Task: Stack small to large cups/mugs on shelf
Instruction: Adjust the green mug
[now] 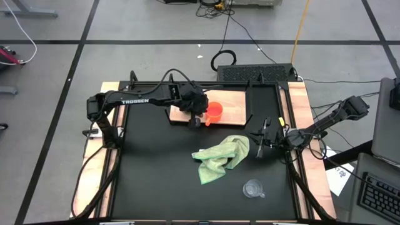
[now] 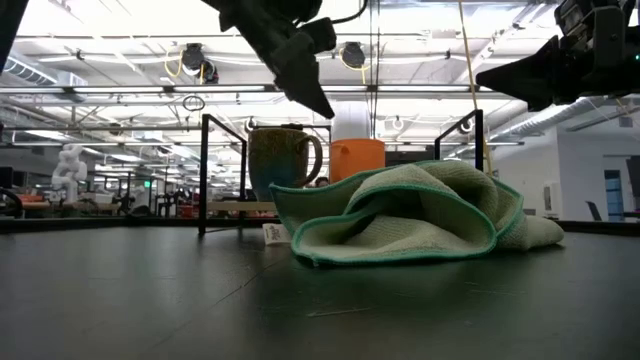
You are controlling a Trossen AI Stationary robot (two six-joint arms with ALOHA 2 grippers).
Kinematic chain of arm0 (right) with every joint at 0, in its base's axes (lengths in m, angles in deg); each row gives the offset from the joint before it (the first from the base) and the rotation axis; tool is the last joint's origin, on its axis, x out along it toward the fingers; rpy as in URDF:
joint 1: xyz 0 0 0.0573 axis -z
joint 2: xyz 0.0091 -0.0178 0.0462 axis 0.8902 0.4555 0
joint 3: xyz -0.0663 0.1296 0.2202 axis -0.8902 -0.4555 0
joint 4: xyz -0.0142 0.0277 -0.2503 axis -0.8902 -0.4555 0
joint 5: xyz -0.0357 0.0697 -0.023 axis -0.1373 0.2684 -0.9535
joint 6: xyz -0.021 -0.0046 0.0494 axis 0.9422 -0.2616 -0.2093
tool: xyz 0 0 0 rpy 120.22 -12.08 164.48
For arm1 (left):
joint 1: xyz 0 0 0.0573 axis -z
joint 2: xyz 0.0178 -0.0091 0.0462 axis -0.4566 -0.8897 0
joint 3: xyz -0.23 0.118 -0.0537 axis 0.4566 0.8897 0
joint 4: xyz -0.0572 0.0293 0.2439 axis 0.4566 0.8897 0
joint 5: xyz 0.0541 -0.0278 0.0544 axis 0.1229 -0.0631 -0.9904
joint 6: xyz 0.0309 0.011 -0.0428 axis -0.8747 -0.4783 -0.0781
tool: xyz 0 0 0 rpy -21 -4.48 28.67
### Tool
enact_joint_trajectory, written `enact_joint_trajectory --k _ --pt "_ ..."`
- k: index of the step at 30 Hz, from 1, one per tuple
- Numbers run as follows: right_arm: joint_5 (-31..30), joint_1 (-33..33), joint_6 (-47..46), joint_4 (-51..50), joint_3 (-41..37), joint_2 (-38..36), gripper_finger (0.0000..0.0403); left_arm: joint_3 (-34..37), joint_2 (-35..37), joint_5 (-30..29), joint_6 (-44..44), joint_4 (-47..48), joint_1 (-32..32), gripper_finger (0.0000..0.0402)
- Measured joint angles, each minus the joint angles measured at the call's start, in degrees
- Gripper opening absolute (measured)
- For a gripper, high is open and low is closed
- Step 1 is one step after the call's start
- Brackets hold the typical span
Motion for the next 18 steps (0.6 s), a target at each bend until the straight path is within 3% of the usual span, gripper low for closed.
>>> enact_joint_trajectory --k 18 --pt "0.03 0.0 -0.07 -0.04 -0.01 -0.02 0.0 0.09 -0.68 0.04 0.16 1.25 -1.58 0.0"
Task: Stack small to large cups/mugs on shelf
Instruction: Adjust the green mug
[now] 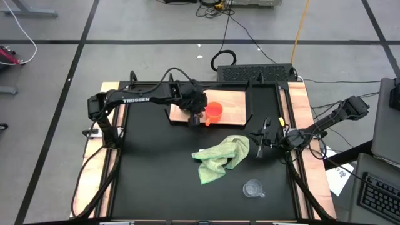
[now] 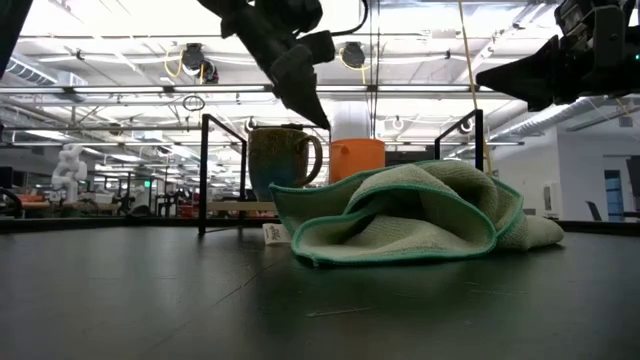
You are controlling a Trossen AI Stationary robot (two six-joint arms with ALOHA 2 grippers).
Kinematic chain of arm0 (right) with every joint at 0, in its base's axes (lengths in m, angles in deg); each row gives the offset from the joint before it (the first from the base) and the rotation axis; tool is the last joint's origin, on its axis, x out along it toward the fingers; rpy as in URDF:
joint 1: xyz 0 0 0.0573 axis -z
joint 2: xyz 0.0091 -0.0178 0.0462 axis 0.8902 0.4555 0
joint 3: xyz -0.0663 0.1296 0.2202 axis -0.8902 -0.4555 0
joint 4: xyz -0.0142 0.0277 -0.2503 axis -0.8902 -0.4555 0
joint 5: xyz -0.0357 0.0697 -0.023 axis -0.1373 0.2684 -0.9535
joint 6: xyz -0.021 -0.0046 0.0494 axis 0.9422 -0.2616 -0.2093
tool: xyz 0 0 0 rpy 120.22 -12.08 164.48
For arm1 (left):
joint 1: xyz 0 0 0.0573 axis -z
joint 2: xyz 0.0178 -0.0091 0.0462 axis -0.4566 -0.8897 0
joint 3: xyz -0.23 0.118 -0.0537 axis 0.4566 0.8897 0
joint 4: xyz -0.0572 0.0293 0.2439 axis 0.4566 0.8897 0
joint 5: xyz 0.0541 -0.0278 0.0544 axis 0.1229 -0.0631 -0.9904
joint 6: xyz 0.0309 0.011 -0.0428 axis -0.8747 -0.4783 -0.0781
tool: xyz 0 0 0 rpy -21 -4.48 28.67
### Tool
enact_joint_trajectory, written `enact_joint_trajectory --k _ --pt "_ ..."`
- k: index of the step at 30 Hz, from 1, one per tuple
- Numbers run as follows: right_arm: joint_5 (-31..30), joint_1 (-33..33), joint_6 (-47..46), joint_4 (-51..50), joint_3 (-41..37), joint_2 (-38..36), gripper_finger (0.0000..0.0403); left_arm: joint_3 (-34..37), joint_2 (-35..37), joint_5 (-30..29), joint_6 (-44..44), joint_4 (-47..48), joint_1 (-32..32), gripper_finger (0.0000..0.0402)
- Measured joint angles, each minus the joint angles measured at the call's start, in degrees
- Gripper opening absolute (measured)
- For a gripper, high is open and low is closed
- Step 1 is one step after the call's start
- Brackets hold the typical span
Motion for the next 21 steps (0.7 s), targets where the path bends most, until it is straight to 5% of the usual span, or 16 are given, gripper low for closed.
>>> enact_joint_trajectory --k 21 --pt "2.95 0.0 -0.04 0.12 0.0 0.02 0.0 0.0 -0.44 4.57 -0.61 2.23 -1.85 0.0"
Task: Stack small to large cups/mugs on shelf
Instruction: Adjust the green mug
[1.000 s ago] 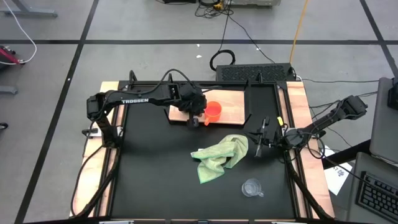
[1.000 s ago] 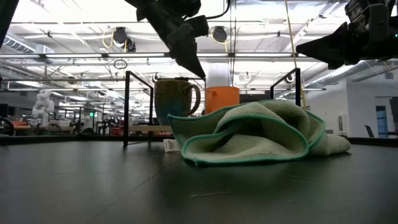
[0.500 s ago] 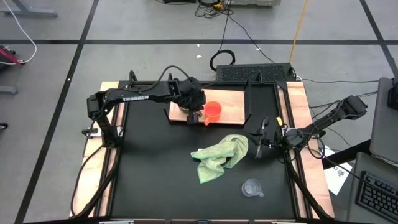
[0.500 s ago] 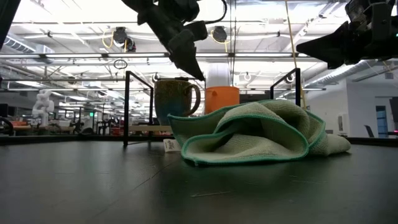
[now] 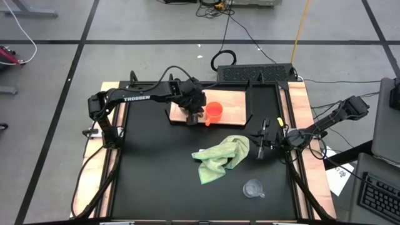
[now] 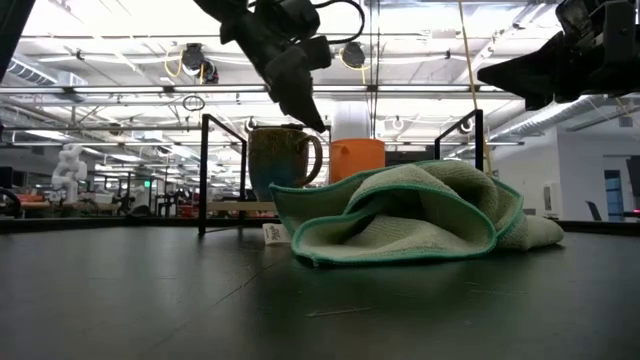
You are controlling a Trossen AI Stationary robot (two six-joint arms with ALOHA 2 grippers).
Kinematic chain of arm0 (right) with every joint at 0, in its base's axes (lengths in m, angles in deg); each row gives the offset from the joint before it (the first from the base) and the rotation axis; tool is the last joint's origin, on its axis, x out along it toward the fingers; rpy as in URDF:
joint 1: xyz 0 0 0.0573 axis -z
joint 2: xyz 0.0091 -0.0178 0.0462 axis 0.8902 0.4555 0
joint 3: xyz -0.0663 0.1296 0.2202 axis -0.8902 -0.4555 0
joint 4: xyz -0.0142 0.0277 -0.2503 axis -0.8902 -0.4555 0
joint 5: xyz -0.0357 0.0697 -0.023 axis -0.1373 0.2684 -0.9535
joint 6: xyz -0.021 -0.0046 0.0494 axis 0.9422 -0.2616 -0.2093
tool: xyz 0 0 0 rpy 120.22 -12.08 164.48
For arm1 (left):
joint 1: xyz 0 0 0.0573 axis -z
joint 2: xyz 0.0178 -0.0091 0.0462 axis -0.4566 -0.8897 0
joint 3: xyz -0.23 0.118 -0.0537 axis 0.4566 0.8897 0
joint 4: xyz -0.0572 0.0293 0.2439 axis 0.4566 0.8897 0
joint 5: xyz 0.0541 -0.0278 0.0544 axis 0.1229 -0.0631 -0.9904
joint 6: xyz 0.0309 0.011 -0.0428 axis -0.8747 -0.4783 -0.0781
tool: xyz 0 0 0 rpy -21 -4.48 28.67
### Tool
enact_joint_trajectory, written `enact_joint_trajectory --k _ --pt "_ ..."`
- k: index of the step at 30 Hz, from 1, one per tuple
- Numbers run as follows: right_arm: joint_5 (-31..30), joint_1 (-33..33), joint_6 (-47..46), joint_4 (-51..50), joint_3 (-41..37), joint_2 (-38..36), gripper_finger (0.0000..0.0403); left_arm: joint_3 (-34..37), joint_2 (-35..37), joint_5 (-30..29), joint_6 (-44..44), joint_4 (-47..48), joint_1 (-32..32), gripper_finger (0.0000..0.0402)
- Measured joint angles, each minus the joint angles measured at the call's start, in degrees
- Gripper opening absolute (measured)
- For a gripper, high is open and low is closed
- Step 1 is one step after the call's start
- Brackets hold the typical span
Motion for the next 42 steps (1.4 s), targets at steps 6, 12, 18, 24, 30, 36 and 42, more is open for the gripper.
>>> enact_joint_trajectory --k 6,12,18,24,30,36,42 --pt "0.0 0.0 0.0 -0.02 0.0 0.0 0.0 0.0 0.0 -0.02 0.0 0.65 -0.37 0.0" --pt "0.0 0.01 -0.26 -0.04 0.01 0.0 0.0 0.0 0.02 -0.02 0.03 0.77 -1.54 0.0" --pt "0.0 0.0 -0.26 -0.09 0.01 0.0 0.0 0.0 0.0 -0.01 0.23 1.4 -1.88 0.0" --pt "0.0 0.0 -0.26 -0.15 0.02 0.0 0.0 0.0 0.0 0.05 0.15 1.79 -1.88 0.0" --pt "0.0 0.0 -0.4 -0.17 0.0 0.0 0.0 -0.04 0.12 0.31 -0.48 3.87 -1.86 0.0" --pt "0.0 0.0 -0.42 -0.19 0.02 0.0 0.0 -0.06 0.13 0.35 -0.04 4.51 -1.86 0.0" --pt "0.0 0.0 -0.42 -0.22 0.0 0.0 0.0 -0.09 0.13 0.33 0.09 5.29 -1.86 0.0"
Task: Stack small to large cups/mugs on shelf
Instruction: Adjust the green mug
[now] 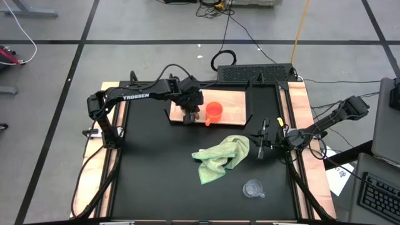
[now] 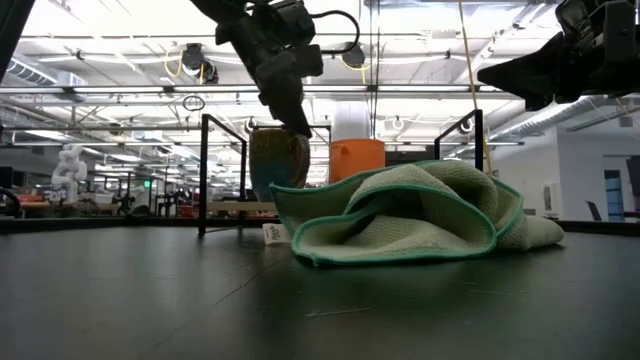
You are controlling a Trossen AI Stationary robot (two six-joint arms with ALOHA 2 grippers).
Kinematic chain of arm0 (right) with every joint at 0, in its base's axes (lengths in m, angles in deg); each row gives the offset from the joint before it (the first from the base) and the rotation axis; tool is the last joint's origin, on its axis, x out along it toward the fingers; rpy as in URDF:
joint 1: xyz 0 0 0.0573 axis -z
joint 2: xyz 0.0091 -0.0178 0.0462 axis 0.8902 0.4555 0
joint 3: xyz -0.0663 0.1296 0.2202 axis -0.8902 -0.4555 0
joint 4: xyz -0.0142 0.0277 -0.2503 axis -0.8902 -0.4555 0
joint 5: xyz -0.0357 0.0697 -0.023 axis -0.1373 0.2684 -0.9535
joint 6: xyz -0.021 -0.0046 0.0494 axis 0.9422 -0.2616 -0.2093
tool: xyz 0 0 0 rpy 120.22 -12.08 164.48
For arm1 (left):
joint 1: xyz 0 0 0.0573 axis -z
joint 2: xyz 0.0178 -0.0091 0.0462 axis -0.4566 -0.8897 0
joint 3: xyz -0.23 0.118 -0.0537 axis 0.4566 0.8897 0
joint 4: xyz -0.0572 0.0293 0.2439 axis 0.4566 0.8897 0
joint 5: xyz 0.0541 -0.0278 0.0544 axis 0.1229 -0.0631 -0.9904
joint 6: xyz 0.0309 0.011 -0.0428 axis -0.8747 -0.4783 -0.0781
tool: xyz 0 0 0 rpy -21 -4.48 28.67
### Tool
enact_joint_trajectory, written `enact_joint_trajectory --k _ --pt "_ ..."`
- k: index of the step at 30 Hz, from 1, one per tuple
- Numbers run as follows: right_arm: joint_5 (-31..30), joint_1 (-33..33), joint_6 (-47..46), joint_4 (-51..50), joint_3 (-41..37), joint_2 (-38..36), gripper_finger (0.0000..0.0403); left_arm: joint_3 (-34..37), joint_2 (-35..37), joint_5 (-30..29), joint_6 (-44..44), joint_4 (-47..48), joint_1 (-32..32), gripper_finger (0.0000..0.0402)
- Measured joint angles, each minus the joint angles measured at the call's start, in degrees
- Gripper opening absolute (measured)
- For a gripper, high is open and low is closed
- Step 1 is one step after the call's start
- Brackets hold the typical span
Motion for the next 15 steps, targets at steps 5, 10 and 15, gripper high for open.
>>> enact_joint_trajectory --k 5,10,15 --pt "0.0 0.0 0.0 0.0 0.02 0.0 0.0 0.0 0.02 -0.05 0.27 1.63 0.02 0.0" --pt "0.0 0.0 0.0 0.0 0.01 0.0 0.0 0.0 0.02 -0.57 0.93 2.93 0.15 0.0" --pt "0.0 0.0 -0.02 0.0 0.02 -0.02 0.0 0.17 -0.24 -1.46 1.17 4.36 0.15 0.0"
